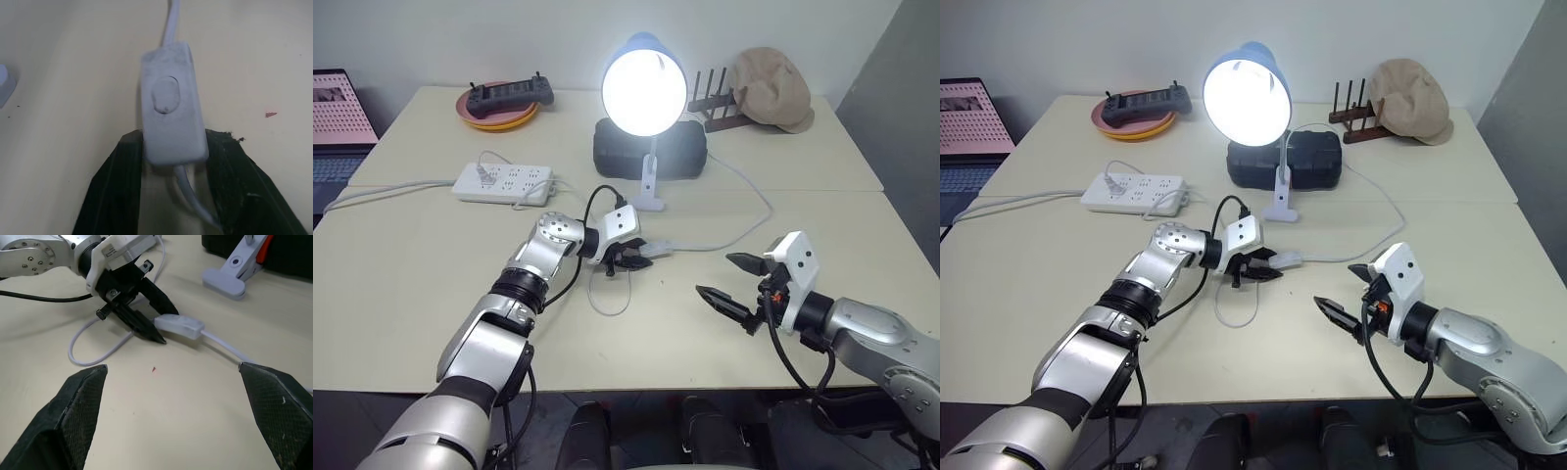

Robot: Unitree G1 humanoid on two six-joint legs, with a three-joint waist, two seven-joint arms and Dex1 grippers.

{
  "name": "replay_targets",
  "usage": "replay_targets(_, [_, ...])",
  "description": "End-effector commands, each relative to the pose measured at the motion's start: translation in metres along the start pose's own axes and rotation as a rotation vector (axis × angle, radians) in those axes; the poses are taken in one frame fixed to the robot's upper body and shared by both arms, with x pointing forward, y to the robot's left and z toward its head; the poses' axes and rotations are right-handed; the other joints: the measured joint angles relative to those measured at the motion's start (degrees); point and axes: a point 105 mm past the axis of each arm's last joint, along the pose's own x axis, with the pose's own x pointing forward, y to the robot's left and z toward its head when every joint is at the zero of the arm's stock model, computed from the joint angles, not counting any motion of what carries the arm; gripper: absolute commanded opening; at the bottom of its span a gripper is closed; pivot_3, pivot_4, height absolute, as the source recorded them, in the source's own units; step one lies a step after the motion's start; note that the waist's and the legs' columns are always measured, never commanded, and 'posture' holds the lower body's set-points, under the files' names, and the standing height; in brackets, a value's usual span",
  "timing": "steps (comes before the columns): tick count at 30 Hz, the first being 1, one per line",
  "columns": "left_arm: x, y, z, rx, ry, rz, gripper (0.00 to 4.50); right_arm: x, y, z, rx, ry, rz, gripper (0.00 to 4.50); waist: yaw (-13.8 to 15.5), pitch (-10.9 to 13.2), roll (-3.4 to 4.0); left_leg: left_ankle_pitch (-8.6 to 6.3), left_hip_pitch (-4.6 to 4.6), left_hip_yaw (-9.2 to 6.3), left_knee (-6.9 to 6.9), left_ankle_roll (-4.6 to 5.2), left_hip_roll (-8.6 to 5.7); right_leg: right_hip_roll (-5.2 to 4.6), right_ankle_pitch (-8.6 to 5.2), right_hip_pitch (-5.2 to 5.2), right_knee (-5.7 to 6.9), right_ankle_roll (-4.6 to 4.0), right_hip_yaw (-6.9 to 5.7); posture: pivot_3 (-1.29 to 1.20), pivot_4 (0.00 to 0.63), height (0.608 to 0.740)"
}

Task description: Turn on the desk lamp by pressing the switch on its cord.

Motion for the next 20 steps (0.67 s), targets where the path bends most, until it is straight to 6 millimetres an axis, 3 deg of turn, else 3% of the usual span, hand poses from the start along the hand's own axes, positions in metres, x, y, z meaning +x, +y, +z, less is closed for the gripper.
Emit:
replay_targets(1, [-0.017, 0.009, 0.016, 0.045, -0.044, 0.02, 2.99, -0.001, -0.001, 0.005, -0.028, -0.041, 0.0, 4.5, -0.2, 0.0, 0.0, 0.0, 0.0, 0.0, 0.01, 0.0, 0.02, 0.01, 0.0, -0.01, 0.01, 0.0, 0.0, 0.0, 0.15, 0.74])
replay_targets(3, [-0.029, 0.01, 0.018, 0.038, -0.057, 0.027, 3.4, 0.0, -0.003, 0.004, -0.034, -0.039, 0.006, 4.5, -0.2, 0.0, 0.0, 0.0, 0.03, 0.0, 0.01, 0.0, 0.01, 0.01, 0.0, -0.01, 0.07, 0.0, 0.01, 0.0, 0.15, 0.74])
replay_targets(4, [-0.051, 0.012, 0.021, 0.02, -0.074, 0.057, 3.61, 0.001, -0.004, 0.002, -0.041, -0.033, 0.018, 4.5, -0.2, 0.0, 0.0, 0.0, 0.03, -0.02, 0.01, 0.0, 0.02, 0.02, 0.0, -0.02, 0.08, 0.0, 0.0, 0.0, 0.15, 0.74])
replay_targets(8, [-0.109, 0.005, 0.021, -0.046, -0.087, 0.137, 4.4, -0.001, -0.009, 0.001, -0.061, -0.012, 0.062, 4.5, -1.3, 0.0, 0.0, 0.0, 0.09, -0.01, -0.01, 0.0, 0.09, 0.06, 0.0, -0.05, 0.18, -0.01, 0.01, 0.0, 0.15, 0.74])
replay_targets(10, [-0.132, -0.002, 0.017, -0.082, -0.067, 0.184, 4.46, -0.004, -0.015, 0.002, -0.075, 0.001, 0.08, 4.5, -1.5, 0.0, 0.06, 0.0, 0.1, -0.02, -0.01, 0.0, 0.09, 0.05, 0.0, -0.04, 0.21, -0.01, -0.01, 0.0, 0.15, 0.74])
replay_targets(11, [-0.135, -0.005, 0.017, -0.09, -0.063, 0.194, 4.46, -0.006, -0.018, 0.002, -0.078, 0.004, 0.083, 4.5, -1.5, 0.0, 0.07, 0.0, 0.11, 0.04, -0.03, 0.0, 0.1, 0.04, 0.0, -0.08, 0.2, -0.01, 0.07, 0.0, 0.15, 0.74])
replay_targets(15, [-0.195, -0.03, -0.001, -0.216, -0.013, 0.338, 4.46, -0.02, -0.038, 0.013, -0.077, 0.054, 0.149, 4.5, -1.1, 0.0, 0.05, 0.0, 0.18, 0.0, 0.01, 0.0, 0.06, -0.03, -0.01, 0.06, 0.19, -0.01, -0.04, 0.0, 0.15, 0.74])
replay_targets(20, [-0.207, -0.049, -0.003, -0.289, -0.011, 0.395, 4.46, -0.025, -0.055, 0.018, -0.088, 0.085, 0.164, 4.5, -0.9, 0.1, 0.02, 0.0, 0.29, 0.03, 0.01, 0.0, 0.09, -0.07, -0.02, 0.13, 0.15, -0.06, -0.06, 0.0, 0.15, 0.74])
